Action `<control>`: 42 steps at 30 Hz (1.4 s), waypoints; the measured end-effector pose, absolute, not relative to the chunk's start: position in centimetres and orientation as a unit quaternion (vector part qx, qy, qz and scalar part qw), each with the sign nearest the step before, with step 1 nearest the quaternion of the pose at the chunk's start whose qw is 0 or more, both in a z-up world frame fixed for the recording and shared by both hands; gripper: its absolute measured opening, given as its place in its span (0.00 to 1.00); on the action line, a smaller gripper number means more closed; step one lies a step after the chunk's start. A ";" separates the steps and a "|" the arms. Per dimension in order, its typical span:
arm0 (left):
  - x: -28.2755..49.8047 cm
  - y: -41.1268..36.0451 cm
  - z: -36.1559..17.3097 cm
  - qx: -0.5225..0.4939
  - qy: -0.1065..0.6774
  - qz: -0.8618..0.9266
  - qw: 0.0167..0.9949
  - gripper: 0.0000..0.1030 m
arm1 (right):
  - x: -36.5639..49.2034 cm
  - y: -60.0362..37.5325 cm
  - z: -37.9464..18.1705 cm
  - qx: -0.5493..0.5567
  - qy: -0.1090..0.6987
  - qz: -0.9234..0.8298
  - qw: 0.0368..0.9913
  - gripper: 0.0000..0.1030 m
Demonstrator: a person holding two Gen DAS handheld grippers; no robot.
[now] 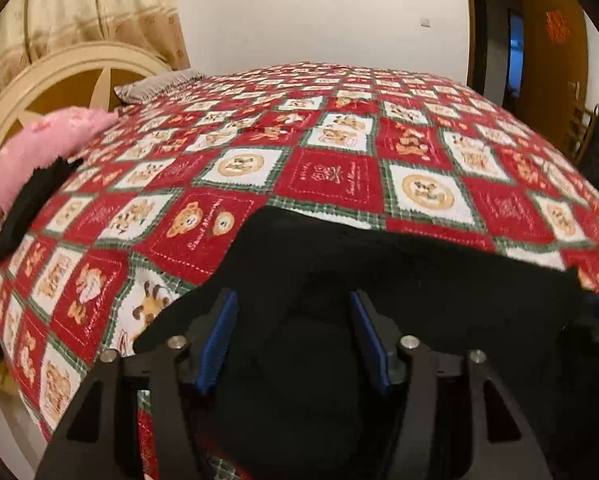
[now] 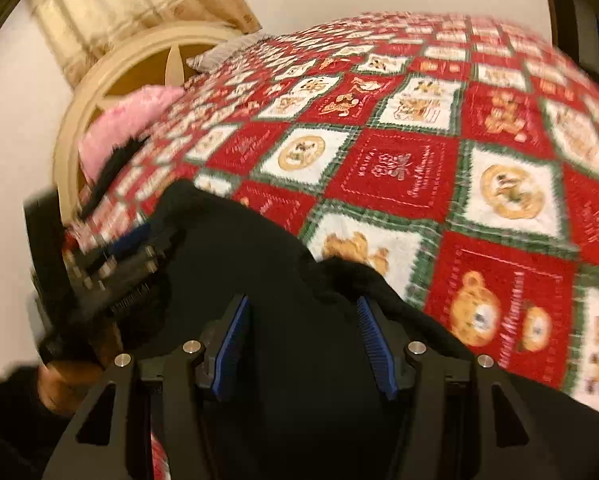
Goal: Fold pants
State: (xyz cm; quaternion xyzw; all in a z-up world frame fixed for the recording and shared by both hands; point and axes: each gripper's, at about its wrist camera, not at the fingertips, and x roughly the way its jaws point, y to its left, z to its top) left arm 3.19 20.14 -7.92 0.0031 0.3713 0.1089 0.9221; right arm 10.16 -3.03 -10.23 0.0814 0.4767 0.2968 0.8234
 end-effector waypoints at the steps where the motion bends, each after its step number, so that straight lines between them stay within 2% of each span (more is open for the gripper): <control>1: 3.2 20.1 -8.0 0.005 0.372 0.111 0.922 0.62 | 10.6 -3.1 -10.4 0.108 0.481 0.307 0.814 0.58; 7: 3.6 20.3 -8.1 -0.007 0.374 0.105 0.922 0.65 | 12.0 -3.7 -10.6 0.181 0.502 0.343 0.773 0.59; 11: 3.9 19.9 -8.3 0.002 0.375 0.110 0.920 0.68 | 13.8 -4.8 -11.7 0.267 0.493 0.331 0.759 0.59; 12: 3.9 19.8 -8.3 0.005 0.375 0.111 0.920 0.68 | 14.2 -4.9 -11.9 0.287 0.491 0.330 0.753 0.52; 13: 4.0 19.7 -8.3 0.008 0.376 0.113 0.920 0.68 | 14.5 -5.1 -12.1 0.301 0.489 0.326 0.751 0.30; 14: 4.0 19.7 -8.3 0.008 0.376 0.113 0.920 0.68 | 14.7 -5.3 -12.2 0.306 0.490 0.319 0.751 0.16; 15: 3.9 19.8 -8.4 0.005 0.376 0.111 0.920 0.68 | 14.9 -5.9 -12.5 0.316 0.492 0.309 0.750 0.08; 19: 4.1 19.6 -8.5 0.003 0.377 0.109 0.920 0.69 | 15.3 -9.3 -13.6 0.397 0.471 0.276 0.738 0.05; 23: 4.3 19.3 -8.6 0.017 0.379 0.118 0.918 0.71 | 15.5 -8.2 -12.6 0.352 0.478 0.258 0.763 0.05; 26: 4.3 19.6 -8.5 0.011 0.379 0.116 0.918 0.72 | 15.2 -9.2 -11.6 0.381 0.492 0.262 0.737 0.08; 29: 4.2 19.7 -8.5 0.009 0.379 0.115 0.918 0.73 | 13.1 -14.6 -7.5 0.386 0.438 0.216 0.783 0.11; 30: 4.2 19.8 -8.5 0.009 0.380 0.115 0.918 0.73 | 11.8 -17.8 -5.4 0.370 0.409 0.181 0.814 0.27; 31: 4.2 19.8 -8.5 0.009 0.380 0.115 0.918 0.73 | 11.0 -19.6 -4.3 0.358 0.397 0.152 0.832 0.58; 32: 4.2 19.8 -8.5 0.009 0.381 0.115 0.917 0.73 | 9.9 -22.4 -2.9 0.336 0.382 0.094 0.855 0.72; 33: 4.3 19.8 -8.5 0.008 0.381 0.115 0.917 0.73 | 8.6 -25.4 -1.8 0.316 0.368 0.023 0.874 0.81; 36: 4.3 19.8 -8.5 0.009 0.381 0.116 0.917 0.73 | 6.5 -32.6 -0.6 0.270 0.369 -0.146 0.877 0.81; 42: 4.4 19.8 -8.5 0.012 0.384 0.120 0.916 0.74 | 7.6 -40.2 -4.4 0.184 0.445 -0.285 0.829 0.81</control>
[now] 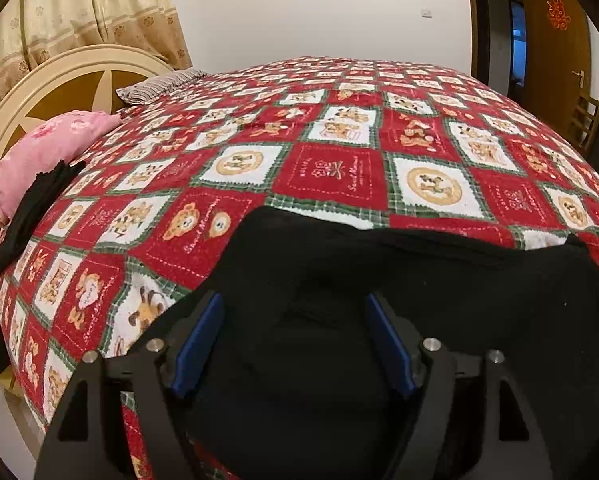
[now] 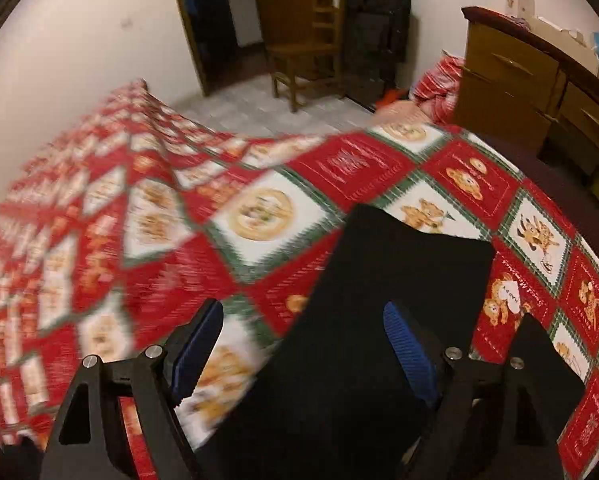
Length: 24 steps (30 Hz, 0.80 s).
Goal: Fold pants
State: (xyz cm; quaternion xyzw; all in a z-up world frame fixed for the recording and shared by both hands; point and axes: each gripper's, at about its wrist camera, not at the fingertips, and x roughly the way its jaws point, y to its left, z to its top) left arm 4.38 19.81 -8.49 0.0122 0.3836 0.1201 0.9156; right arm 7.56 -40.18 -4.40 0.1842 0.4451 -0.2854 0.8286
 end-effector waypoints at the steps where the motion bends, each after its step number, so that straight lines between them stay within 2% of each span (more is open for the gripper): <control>1: 4.4 19.8 -8.5 0.012 0.384 0.121 0.915 0.75 | 7.7 -40.8 -5.3 0.187 0.455 -0.285 0.823 0.80; 3: 4.4 19.8 -8.5 0.013 0.384 0.121 0.915 0.75 | 7.8 -40.8 -6.5 0.198 0.457 -0.292 0.817 0.77; 5: 4.4 19.8 -8.5 0.013 0.384 0.120 0.915 0.75 | 7.5 -40.7 -6.3 0.203 0.446 -0.303 0.817 0.61; 6: 4.4 19.8 -8.5 0.013 0.385 0.120 0.915 0.75 | 7.5 -40.6 -6.1 0.205 0.444 -0.302 0.818 0.31; 7: 4.4 19.8 -8.5 0.012 0.384 0.121 0.915 0.75 | 7.6 -40.3 -5.9 0.193 0.452 -0.309 0.814 0.12; 8: 4.4 19.8 -8.5 0.013 0.384 0.121 0.915 0.75 | 7.3 -40.4 -5.8 0.198 0.452 -0.299 0.816 0.12; 9: 4.4 19.8 -8.5 0.013 0.384 0.121 0.915 0.75 | 6.8 -40.8 -5.9 0.210 0.451 -0.292 0.817 0.05; 13: 4.4 19.8 -8.5 0.012 0.384 0.120 0.916 0.76 | 3.6 -43.0 -6.2 0.287 0.420 -0.263 0.820 0.03; 18: 4.5 19.9 -8.5 0.012 0.384 0.120 0.915 0.76 | -3.8 -44.0 -2.9 0.368 0.338 -0.217 0.838 0.03; 24: 4.5 19.9 -8.5 0.012 0.385 0.119 0.915 0.76 | -13.2 -44.6 -2.6 0.416 0.268 -0.222 0.840 0.03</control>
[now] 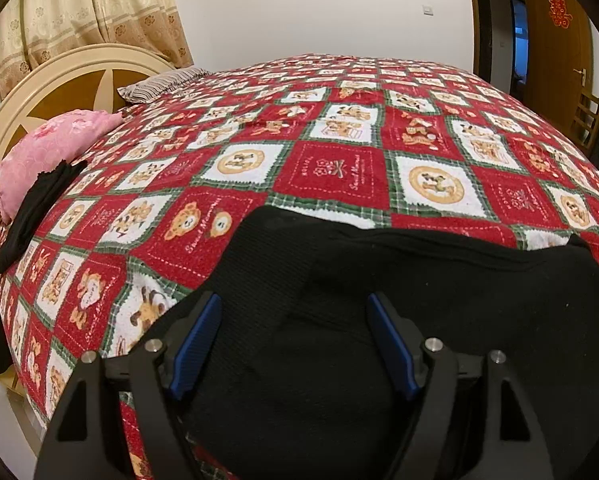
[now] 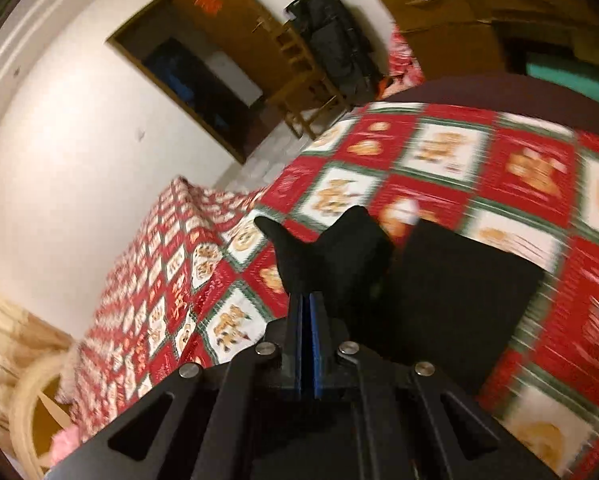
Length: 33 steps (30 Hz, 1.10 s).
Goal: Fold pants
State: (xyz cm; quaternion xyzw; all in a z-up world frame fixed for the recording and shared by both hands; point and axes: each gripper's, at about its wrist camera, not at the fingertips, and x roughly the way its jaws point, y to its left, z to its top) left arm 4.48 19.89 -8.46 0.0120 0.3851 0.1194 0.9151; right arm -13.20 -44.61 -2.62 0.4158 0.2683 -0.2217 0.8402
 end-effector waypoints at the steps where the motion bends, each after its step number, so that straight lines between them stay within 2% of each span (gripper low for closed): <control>1: 4.5 19.9 -8.5 0.012 0.385 0.119 0.915 0.76 | -14.1 -44.8 -3.0 0.419 0.265 -0.226 0.839 0.03; 9: 4.5 19.9 -8.4 0.011 0.386 0.119 0.915 0.76 | -21.4 -47.5 -7.5 0.458 0.271 -0.293 0.794 0.02; 14: 4.6 20.0 -8.5 0.015 0.390 0.121 0.913 0.79 | -21.9 -47.2 -5.1 0.426 0.263 -0.284 0.818 0.03; 15: 4.6 20.1 -8.5 0.014 0.391 0.122 0.912 0.80 | -20.9 -46.9 -4.0 0.414 0.261 -0.266 0.830 0.08; 17: 4.7 20.2 -8.5 0.011 0.395 0.124 0.910 0.80 | -19.2 -46.4 -3.0 0.388 0.266 -0.241 0.849 0.48; 18: 4.8 20.2 -8.5 0.009 0.397 0.125 0.909 0.80 | -18.3 -46.1 -2.7 0.376 0.269 -0.233 0.856 0.78; 19: 4.8 20.3 -8.4 0.007 0.399 0.126 0.908 0.80 | -17.1 -45.8 -2.4 0.358 0.271 -0.233 0.863 0.81; 24: 4.5 20.3 -7.6 -0.017 0.407 0.113 0.906 0.80 | -12.0 -45.9 -3.0 0.305 0.313 -0.247 0.864 0.81; 26: 4.2 20.1 -7.4 -0.025 0.409 0.101 0.906 0.80 | -10.5 -46.3 -4.1 0.283 0.343 -0.263 0.856 0.57; 27: 4.1 19.8 -7.4 -0.027 0.410 0.094 0.907 0.80 | -10.0 -46.6 -4.6 0.285 0.355 -0.257 0.852 0.18; 28: 4.1 19.4 -7.3 -0.026 0.411 0.086 0.907 0.80 | -10.1 -47.0 -5.2 0.303 0.363 -0.246 0.846 0.04; 30: 4.3 18.6 -7.2 -0.018 0.411 0.075 0.909 0.80 | -11.6 -48.1 -5.5 0.364 0.340 -0.232 0.836 0.04; 33: 4.4 17.6 -7.4 0.005 0.408 0.065 0.911 0.80 | -14.9 -49.0 -5.0 0.391 0.307 -0.245 0.832 0.05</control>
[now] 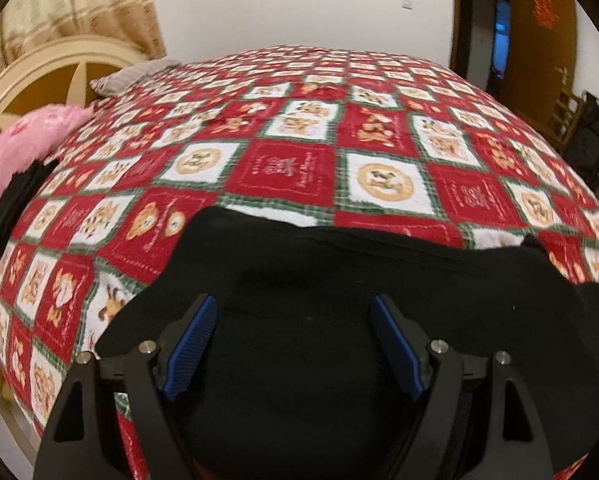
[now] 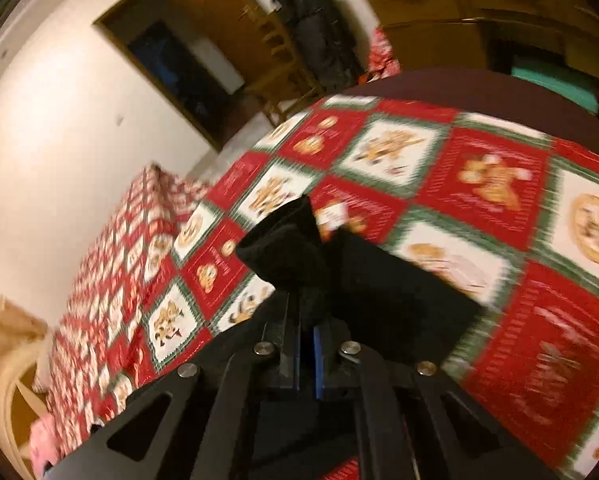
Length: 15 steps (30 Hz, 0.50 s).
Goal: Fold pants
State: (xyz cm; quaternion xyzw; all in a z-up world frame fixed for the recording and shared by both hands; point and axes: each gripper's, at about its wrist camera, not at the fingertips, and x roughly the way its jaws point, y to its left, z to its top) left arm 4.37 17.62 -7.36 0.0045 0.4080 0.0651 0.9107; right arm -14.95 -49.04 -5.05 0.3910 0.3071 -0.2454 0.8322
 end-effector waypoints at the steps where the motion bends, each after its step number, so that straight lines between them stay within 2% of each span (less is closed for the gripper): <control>1: 4.5 17.5 -7.5 0.011 0.408 0.066 0.911 0.80 | -16.2 -49.5 -5.3 0.406 0.301 -0.248 0.826 0.05; 7: 4.7 18.0 -7.4 0.007 0.408 0.063 0.911 0.85 | -21.1 -51.6 -8.3 0.466 0.310 -0.264 0.785 0.08; 9: 4.8 18.1 -7.5 0.006 0.408 0.064 0.911 0.85 | -21.9 -52.0 -8.2 0.478 0.310 -0.274 0.775 0.24; 10: 4.8 18.1 -7.4 0.006 0.408 0.064 0.911 0.85 | -22.2 -52.0 -7.8 0.475 0.306 -0.284 0.775 0.43; 12: 4.8 18.1 -7.4 0.008 0.410 0.064 0.910 0.85 | -23.0 -51.5 -6.5 0.456 0.286 -0.297 0.789 0.68; 15: 4.5 18.0 -6.7 0.007 0.408 0.058 0.911 0.85 | -23.1 -50.0 -4.7 0.389 0.275 -0.316 0.821 0.69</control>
